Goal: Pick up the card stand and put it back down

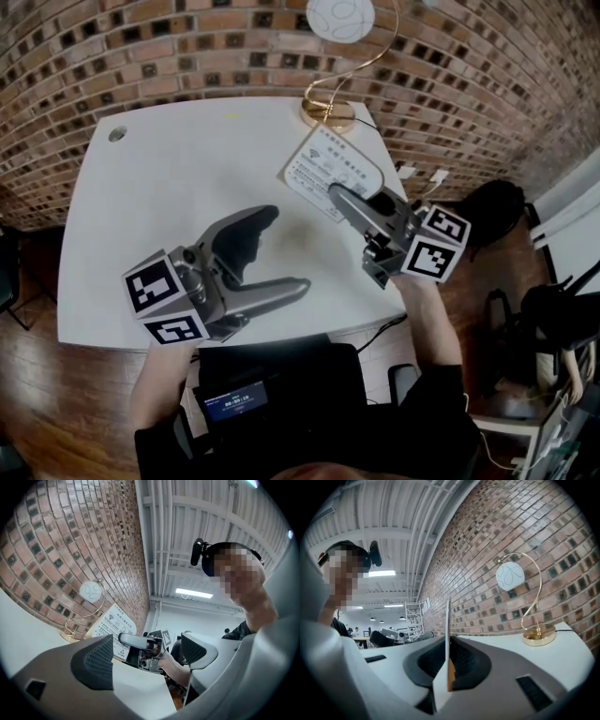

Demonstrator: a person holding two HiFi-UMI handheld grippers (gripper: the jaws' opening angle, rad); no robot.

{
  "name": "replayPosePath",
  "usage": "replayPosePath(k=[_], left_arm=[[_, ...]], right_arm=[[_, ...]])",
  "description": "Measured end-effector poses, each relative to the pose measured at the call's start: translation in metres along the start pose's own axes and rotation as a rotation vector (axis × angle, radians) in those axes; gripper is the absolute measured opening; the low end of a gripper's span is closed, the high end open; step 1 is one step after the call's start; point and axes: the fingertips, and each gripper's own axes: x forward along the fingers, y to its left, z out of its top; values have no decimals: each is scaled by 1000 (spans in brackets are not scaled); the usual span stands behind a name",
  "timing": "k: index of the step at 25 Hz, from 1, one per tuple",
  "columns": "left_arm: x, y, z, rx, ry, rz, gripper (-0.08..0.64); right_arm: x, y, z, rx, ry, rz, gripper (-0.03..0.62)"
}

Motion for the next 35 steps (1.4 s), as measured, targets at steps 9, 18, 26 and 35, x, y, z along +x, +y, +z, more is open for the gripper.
replayPosePath(k=[9, 18, 26, 35], left_arm=[[-10, 10, 10, -16, -12, 31, 448], [-27, 24, 21, 49, 74, 80, 446], [-32, 37, 28, 33, 95, 89, 446], [-38, 53, 40, 45, 136, 85, 446]], right_arm=[[19, 3, 13, -26, 18, 49, 31], [33, 6, 24, -42, 32, 105, 31], [48, 11, 28, -65, 52, 151, 31], [75, -1, 28, -54, 97, 173, 31]])
